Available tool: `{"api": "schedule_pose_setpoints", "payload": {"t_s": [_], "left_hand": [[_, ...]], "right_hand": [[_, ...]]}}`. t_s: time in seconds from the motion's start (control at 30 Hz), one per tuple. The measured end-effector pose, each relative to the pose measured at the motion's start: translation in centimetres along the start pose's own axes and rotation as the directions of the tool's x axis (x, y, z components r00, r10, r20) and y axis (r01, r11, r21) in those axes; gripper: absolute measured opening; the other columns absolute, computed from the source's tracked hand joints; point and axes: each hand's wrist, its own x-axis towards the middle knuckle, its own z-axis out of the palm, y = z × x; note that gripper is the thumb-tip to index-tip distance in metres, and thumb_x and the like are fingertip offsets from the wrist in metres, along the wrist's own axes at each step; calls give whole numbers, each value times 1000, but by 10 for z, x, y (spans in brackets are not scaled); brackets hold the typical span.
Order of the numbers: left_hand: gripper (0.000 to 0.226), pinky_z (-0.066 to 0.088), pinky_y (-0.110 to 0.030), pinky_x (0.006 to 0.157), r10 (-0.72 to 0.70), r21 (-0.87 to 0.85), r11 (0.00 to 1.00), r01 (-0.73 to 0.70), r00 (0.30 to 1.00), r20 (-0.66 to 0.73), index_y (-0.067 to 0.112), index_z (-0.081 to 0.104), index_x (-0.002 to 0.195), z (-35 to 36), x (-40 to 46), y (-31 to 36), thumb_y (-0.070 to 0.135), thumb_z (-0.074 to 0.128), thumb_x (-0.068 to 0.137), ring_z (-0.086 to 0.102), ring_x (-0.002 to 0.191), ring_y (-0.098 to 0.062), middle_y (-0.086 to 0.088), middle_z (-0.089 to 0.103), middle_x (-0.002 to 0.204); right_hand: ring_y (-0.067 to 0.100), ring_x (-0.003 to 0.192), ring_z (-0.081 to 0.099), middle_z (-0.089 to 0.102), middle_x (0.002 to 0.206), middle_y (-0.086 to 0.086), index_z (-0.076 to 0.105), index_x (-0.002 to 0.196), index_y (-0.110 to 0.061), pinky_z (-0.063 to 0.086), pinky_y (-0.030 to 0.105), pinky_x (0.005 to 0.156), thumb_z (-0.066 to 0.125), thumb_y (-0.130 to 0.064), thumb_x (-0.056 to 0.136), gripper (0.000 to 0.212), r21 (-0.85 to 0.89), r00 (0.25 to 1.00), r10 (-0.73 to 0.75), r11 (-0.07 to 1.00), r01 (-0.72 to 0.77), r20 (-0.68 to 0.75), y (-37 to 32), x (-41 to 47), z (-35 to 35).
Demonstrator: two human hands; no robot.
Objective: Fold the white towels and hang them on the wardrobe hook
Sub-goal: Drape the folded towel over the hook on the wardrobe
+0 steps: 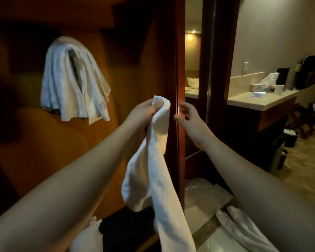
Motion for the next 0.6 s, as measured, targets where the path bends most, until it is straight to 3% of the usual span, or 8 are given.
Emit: {"api": "schedule_pose_setpoints", "payload": {"t_s": [0.1,0.2,0.27,0.4,0.5,0.6], "left_hand": [[23,58,-33,72,14,22,1000,-16,997,78,16,68,111,-10,-12,10,32,56,100,72,84,-22,-5,75,92],[26,59,-43,85,29,106,994,-37,997,71,13,68,111,-24,-19,16,33,58,99,73,93,-30,-11,75,100],[27,58,-47,89,38,144,989,-40,999,16,13,68,111,-33,-24,18,34,59,98,72,96,-32,-12,75,102],[18,59,-35,84,66,161,986,-47,991,-118,19,69,105,-47,-35,18,32,58,100,71,97,-24,-9,73,104],[16,56,-24,75,72,130,991,-40,966,-248,23,68,99,-61,-37,15,33,55,102,69,92,-16,-1,71,96],[19,56,-25,71,55,81,996,-28,933,-356,20,70,100,-78,-40,12,33,57,101,70,86,-15,1,72,86]], "right_hand": [[13,139,44,52,146,-8,51,136,-42,35,47,117,70,-68,73,70,-38,972,-35,998,45,231,-16,20,1],[9,118,62,69,120,-11,69,110,-43,44,43,109,74,-54,81,32,-106,918,0,993,46,396,-27,23,9],[7,108,66,73,111,-8,71,106,-35,47,34,103,72,-42,88,19,-106,886,20,994,34,464,-27,21,17],[6,90,70,74,99,-8,71,98,-31,51,25,79,71,-41,90,13,-179,874,85,984,2,478,-11,13,33],[8,92,67,71,100,-10,71,105,-29,50,27,76,70,-45,89,22,-328,871,136,944,30,472,20,10,39],[10,92,63,66,98,-14,66,102,-33,48,25,72,70,-48,89,21,-443,858,219,897,12,465,60,7,39]]}}
